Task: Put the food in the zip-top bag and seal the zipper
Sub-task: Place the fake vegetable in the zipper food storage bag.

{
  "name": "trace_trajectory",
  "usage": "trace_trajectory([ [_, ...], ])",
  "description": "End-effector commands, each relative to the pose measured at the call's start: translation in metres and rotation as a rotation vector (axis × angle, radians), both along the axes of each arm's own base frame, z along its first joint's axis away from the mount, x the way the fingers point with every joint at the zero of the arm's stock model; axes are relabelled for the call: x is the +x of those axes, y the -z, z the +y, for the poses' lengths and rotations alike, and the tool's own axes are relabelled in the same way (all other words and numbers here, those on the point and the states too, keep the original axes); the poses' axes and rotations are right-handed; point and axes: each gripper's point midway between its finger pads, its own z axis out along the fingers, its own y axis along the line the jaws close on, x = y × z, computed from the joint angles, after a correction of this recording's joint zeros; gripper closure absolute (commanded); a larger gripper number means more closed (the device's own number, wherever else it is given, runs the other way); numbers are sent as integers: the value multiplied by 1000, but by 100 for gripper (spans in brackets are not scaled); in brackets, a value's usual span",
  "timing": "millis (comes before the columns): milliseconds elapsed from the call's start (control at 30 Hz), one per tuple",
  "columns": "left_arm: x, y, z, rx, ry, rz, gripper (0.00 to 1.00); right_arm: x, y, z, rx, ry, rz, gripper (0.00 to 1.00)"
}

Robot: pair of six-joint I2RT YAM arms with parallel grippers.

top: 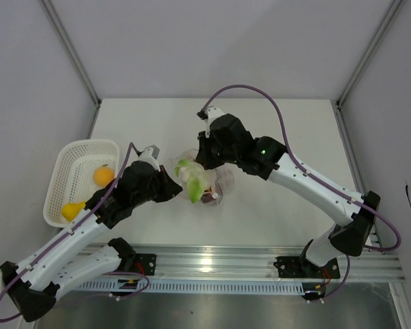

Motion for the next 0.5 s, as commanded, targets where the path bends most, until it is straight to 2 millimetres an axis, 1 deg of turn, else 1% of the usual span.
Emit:
trace_trajectory([
  [0, 0, -22, -26, -90, 115, -59, 99, 4, -29, -3, 81, 16, -59, 100],
  [33, -5, -30, -34, -119, 176, -76, 100, 6, -27, -6, 64, 18, -68, 100],
  [67, -6, -47, -38, -144, 207, -120, 100, 9, -26, -10, 46, 31, -76, 100],
  [100, -8, -72, -42, -186, 263, -226, 99, 17, -24, -20, 7, 80, -106, 100],
  [133, -14, -90, -46, -226, 314, -294, 99, 23, -28, -28, -26, 103, -144, 100],
  [167, -25, -112, -51, -276, 390, -358, 99, 24, -24, -39, -75, 128, -151, 100],
  [200, -30, -138, -52, -310, 430, -449, 100, 31, -28, -52, -110, 181, -182, 100],
  [233, -39, -164, -50, -344, 457, -513, 99, 29, -37, -64, -128, 197, -200, 100],
  [267, -48, -174, -52, -363, 502, -527, 99, 28, -46, -71, -127, 212, -214, 100],
  [300, -56, -199, -49, -394, 521, -571, 99, 25, -56, -77, -114, 222, -227, 100],
  [333, -58, -201, -51, -402, 533, -556, 99, 17, -78, -85, -74, 229, -254, 100],
  [367, -58, -203, -52, -415, 529, -528, 99, 13, -88, -88, -45, 231, -267, 100],
  [400, -58, -205, -53, -421, 525, -510, 99, 10, -96, -90, -20, 229, -278, 100],
  [433, -54, -195, -56, -409, 515, -465, 99, 6, -104, -88, 17, 215, -285, 100],
  [467, -51, -189, -57, -406, 502, -438, 99, 4, -99, -90, 21, 207, -278, 100],
])
